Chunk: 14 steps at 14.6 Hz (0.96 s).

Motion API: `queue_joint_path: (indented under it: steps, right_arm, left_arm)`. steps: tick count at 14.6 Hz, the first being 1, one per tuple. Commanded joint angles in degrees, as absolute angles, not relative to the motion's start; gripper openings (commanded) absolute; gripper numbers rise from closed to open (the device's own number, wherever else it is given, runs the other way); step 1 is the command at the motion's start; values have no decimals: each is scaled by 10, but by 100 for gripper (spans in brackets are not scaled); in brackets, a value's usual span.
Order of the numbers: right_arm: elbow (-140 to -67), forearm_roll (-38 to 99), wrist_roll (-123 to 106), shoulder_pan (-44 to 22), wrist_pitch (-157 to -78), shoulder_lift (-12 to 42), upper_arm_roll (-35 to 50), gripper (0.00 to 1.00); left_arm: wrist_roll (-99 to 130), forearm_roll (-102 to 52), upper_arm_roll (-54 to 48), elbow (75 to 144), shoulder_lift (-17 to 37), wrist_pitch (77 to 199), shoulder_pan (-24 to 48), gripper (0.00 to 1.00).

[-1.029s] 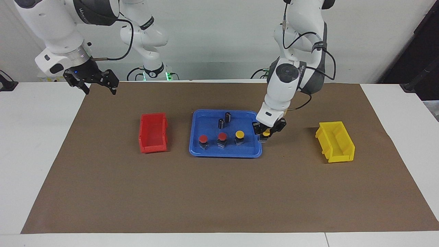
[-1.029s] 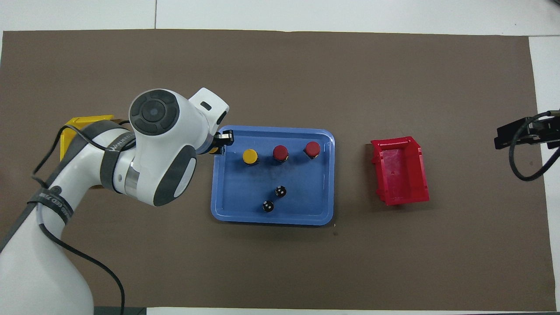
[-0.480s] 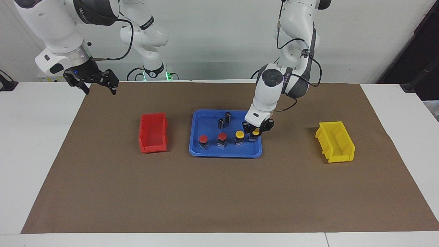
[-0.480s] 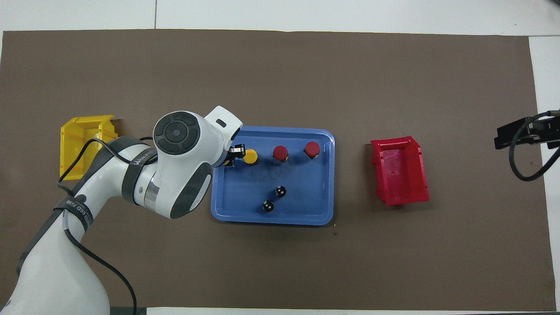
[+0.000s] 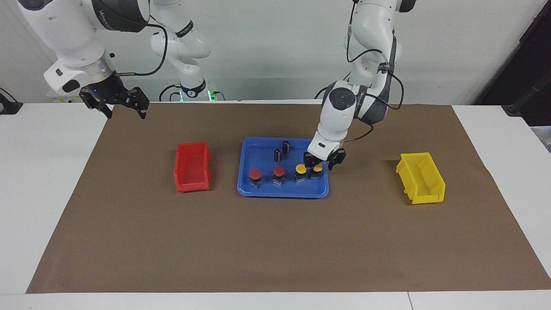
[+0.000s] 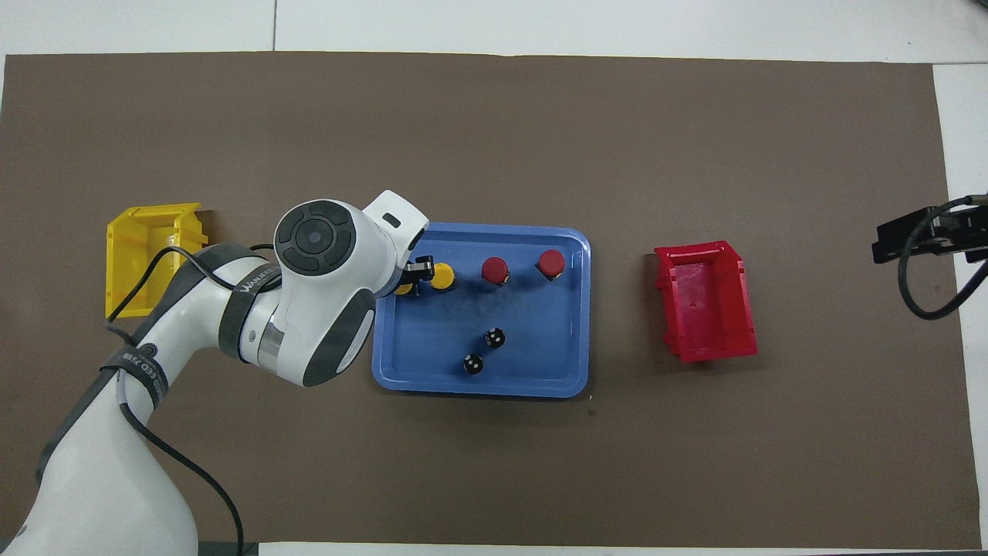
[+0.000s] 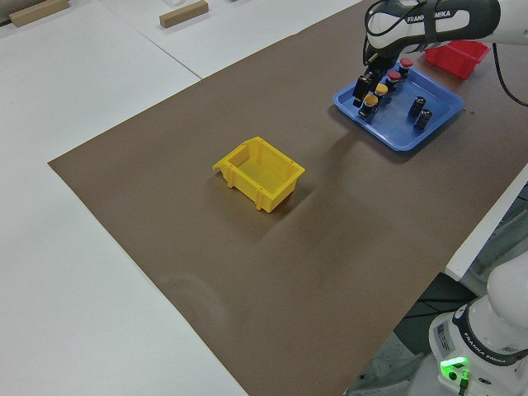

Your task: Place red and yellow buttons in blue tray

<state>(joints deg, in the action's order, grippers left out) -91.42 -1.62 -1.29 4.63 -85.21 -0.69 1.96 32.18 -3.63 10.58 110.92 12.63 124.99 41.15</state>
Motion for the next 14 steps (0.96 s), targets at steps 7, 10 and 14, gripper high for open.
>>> queue_joint_path:
  steps: [7, 10, 14]
  right_arm:
    - [-925, -13, -28, 53, -853, -18, 24, 100]
    - [-925, -13, -32, 54, -854, -18, 24, 100]
    - [-925, -13, -33, 61, -854, -18, 24, 100]
  left_arm:
    - [66, -40, 128, 950, 67, 1011, 210, 100]
    - [-63, 15, 146, 941, 29, 966, 183, 100]
    - [-103, 17, 152, 929, 5, 955, 166, 100]
